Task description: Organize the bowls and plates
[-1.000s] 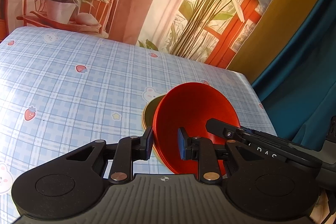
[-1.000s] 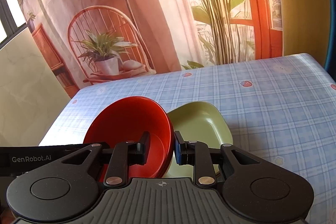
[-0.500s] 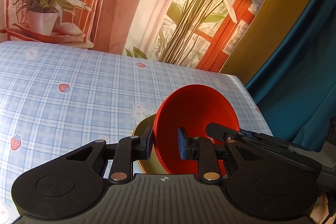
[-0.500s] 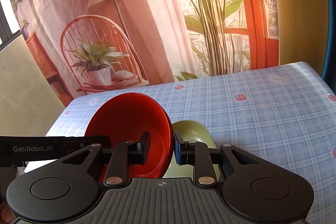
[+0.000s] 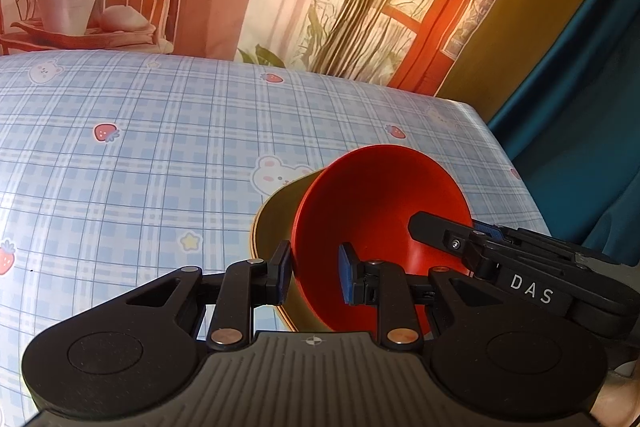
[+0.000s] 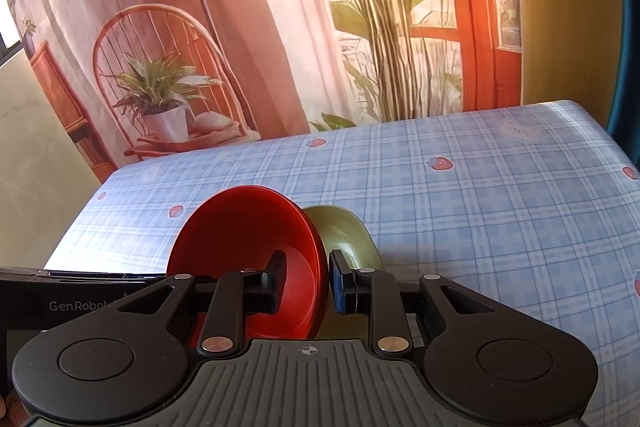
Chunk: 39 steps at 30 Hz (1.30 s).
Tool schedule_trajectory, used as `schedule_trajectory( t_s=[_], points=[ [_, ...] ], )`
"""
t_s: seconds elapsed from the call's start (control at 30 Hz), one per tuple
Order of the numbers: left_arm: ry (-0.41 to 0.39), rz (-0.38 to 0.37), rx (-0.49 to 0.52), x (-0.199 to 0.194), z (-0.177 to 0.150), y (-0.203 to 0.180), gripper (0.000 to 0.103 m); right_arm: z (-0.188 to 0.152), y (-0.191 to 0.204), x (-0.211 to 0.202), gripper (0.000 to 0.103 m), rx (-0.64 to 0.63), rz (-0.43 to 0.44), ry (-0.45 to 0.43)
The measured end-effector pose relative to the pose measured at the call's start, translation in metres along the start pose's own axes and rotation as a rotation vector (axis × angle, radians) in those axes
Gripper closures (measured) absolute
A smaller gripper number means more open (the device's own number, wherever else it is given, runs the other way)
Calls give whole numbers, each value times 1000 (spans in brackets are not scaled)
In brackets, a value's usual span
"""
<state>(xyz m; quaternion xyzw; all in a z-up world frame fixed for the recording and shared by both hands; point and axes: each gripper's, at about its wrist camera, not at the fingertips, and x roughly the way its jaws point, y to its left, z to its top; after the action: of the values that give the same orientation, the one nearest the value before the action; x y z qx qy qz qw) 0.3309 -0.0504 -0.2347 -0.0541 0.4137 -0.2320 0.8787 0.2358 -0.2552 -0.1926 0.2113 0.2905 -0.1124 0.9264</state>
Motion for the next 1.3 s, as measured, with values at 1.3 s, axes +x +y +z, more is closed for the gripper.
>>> schedule_trajectory(
  t_s=[1.3],
  points=[
    [-7,30,56,-2,-2,-6,59,-2,-12,-7,66,9,-21,-15]
  ],
)
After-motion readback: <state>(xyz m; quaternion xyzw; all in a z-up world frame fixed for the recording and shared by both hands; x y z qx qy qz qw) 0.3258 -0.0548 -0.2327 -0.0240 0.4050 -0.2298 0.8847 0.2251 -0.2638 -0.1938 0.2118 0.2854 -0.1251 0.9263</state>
